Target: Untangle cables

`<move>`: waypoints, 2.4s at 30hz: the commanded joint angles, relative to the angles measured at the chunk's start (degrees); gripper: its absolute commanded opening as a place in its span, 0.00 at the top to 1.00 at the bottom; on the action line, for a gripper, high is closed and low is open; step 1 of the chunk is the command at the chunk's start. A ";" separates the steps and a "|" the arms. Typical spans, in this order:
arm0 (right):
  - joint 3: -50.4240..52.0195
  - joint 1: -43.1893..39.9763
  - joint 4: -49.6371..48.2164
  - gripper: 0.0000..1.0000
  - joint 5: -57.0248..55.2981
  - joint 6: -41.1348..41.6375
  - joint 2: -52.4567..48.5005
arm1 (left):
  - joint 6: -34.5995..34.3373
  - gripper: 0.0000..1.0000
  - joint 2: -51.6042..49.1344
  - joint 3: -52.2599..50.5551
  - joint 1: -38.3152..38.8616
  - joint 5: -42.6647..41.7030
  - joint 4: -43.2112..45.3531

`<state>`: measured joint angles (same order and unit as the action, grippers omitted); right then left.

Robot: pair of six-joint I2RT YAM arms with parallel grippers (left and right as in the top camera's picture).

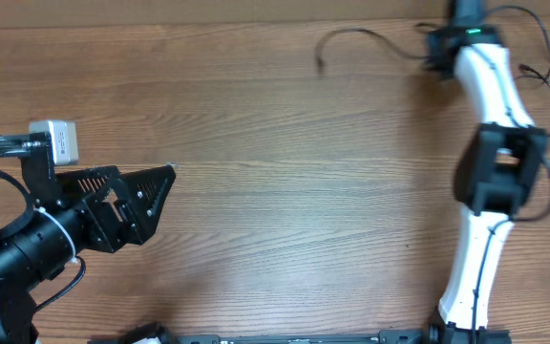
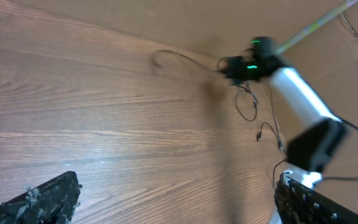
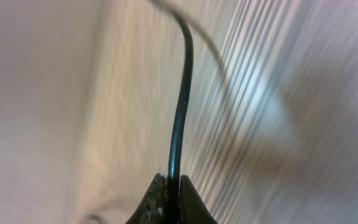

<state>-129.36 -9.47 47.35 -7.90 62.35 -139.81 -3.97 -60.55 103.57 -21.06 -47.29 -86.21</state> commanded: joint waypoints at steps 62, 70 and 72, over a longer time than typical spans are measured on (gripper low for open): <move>-2.16 8.22 20.31 0.00 12.61 -74.42 63.04 | 7.98 0.29 1.88 0.61 -0.17 25.86 10.32; -0.63 13.18 23.58 0.00 2.78 -74.44 68.54 | 4.94 0.34 6.88 -8.37 -0.13 27.15 13.57; 1.05 13.16 24.96 0.00 2.19 -74.47 70.20 | 3.41 0.34 8.90 -13.86 -0.09 27.21 16.59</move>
<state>-129.93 3.16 71.72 -1.28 -11.40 -70.48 1.83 -52.66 94.15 -21.06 -21.56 -70.70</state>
